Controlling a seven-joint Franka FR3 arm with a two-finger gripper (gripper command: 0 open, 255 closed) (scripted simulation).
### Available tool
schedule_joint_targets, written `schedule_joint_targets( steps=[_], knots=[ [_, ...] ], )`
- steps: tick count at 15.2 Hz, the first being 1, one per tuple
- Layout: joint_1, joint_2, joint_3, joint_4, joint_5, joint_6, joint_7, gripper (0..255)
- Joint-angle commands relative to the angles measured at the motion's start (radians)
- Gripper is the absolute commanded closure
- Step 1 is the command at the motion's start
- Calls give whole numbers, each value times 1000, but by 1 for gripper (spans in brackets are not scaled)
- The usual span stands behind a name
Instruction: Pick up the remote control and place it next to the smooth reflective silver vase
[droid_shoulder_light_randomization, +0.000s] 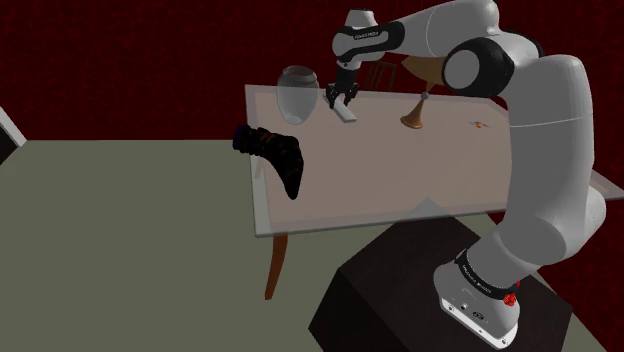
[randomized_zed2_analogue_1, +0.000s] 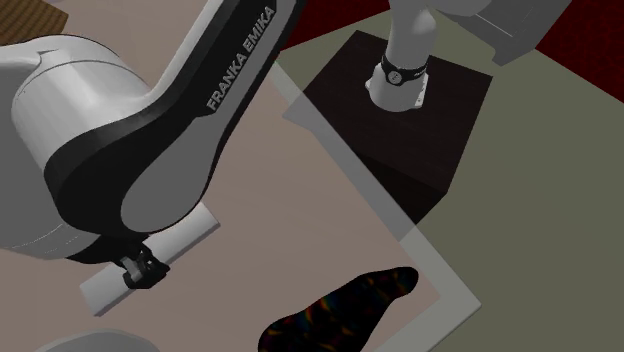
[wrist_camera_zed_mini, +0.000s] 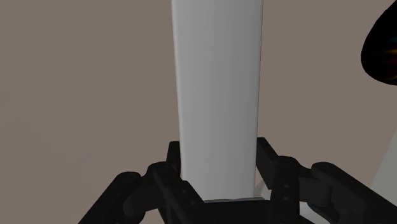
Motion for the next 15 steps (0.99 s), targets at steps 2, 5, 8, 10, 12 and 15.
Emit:
schedule_joint_targets(
  steps=[2, 5, 8, 10, 12, 15],
  knots=[
    [0, 10, 1, -24, 1, 35, -1, 255],
    [-1, 27, 1, -37, 2, 65, -1, 255],
    [-1, 45, 2, -48, 3, 94, -2, 255],
    [-1, 58, 3, -53, 4, 112, -2, 255],
    [-2, 72, 4, -58, 5, 130, -2, 255],
    [-2, 93, 5, -63, 6, 157, -2, 255]
  ],
)
